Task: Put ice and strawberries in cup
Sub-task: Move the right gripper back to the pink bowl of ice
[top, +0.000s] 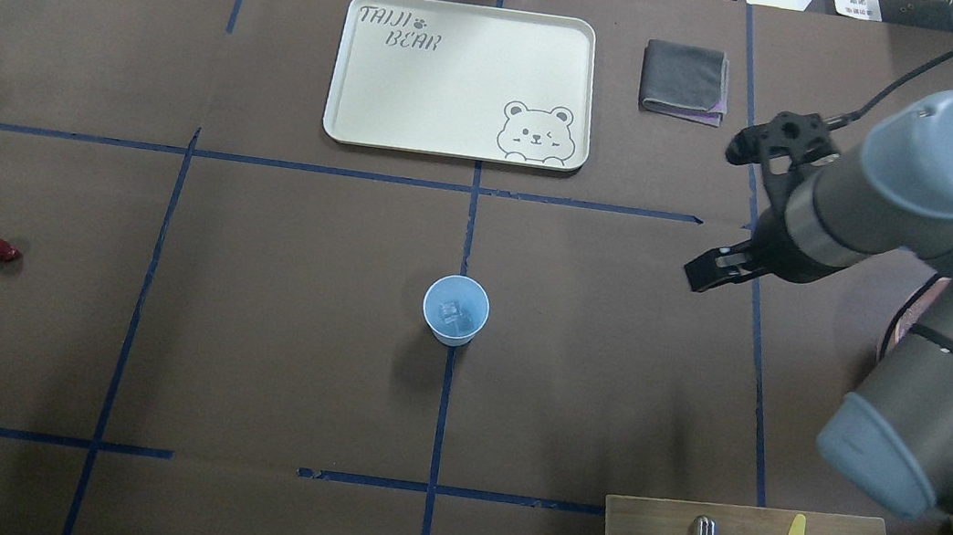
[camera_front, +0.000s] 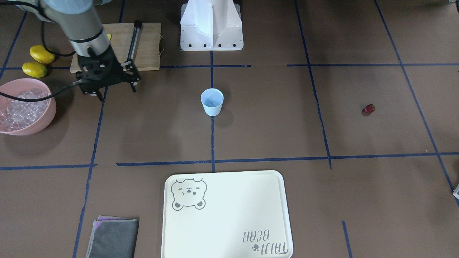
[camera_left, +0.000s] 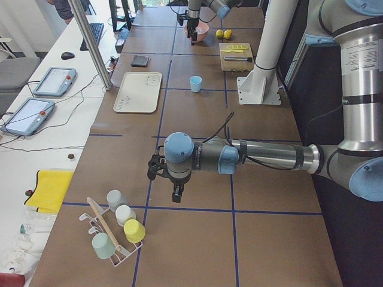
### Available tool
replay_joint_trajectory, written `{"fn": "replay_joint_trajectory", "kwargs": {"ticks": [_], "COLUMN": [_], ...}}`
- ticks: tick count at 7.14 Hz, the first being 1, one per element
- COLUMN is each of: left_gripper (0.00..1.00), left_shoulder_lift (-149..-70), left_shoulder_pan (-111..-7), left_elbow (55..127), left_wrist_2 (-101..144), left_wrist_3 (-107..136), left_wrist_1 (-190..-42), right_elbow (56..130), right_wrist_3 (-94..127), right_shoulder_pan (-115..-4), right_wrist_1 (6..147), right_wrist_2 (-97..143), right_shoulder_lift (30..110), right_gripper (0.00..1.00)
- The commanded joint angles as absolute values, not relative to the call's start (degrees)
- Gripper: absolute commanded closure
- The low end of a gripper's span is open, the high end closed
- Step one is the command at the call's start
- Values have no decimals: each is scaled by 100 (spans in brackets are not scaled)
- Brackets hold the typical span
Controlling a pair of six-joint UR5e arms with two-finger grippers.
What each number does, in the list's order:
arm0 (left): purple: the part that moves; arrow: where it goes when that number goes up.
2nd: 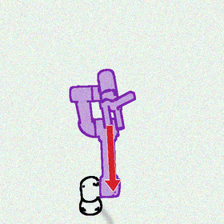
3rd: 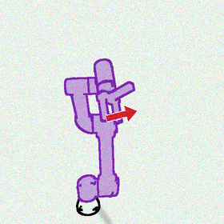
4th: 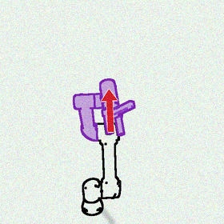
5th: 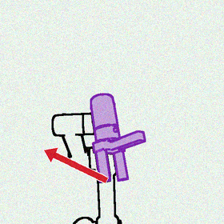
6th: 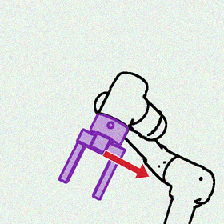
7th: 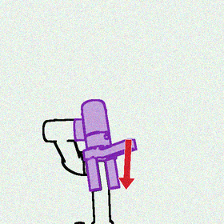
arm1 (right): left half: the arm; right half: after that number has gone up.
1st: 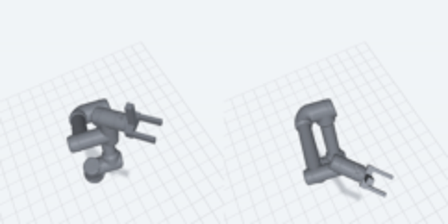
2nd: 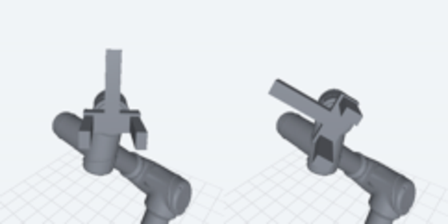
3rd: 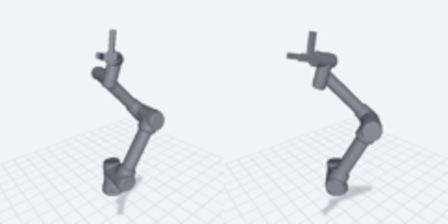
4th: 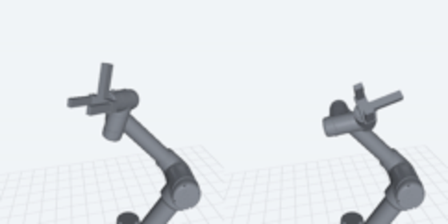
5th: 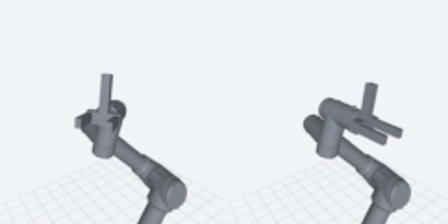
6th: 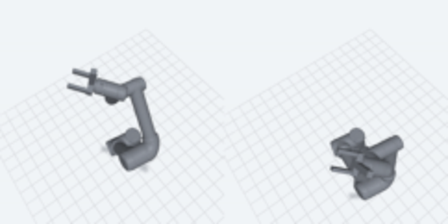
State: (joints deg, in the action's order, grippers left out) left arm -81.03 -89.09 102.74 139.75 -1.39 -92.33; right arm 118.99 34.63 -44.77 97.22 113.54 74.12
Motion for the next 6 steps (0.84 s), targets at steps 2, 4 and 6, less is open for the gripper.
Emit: {"fn": "replay_joint_trajectory", "kwargs": {"ticks": [2, 4, 6], "left_gripper": [0, 0, 0], "left_shoulder_lift": [-8104, -8104, -8104], "left_shoulder_pan": [-8912, -8912, -8912], "left_elbow": [10283, 10283, 10283], "left_wrist_2": [13975, 13975, 13975], "left_wrist_3": [-132, -132, -141], "left_wrist_1": [-9272, -9281, -9281], "right_elbow": [11944, 11892, 11411], "right_wrist_3": [1097, 370, 413], "right_shoulder_pan": [-5972, -6283, -6284], "right_wrist_1": [9703, 9277, 7889], "right_wrist_2": [12346, 12453, 12472], "right_shoulder_lift": [8662, 9366, 9947], "right_gripper": [1, 1, 1]}}
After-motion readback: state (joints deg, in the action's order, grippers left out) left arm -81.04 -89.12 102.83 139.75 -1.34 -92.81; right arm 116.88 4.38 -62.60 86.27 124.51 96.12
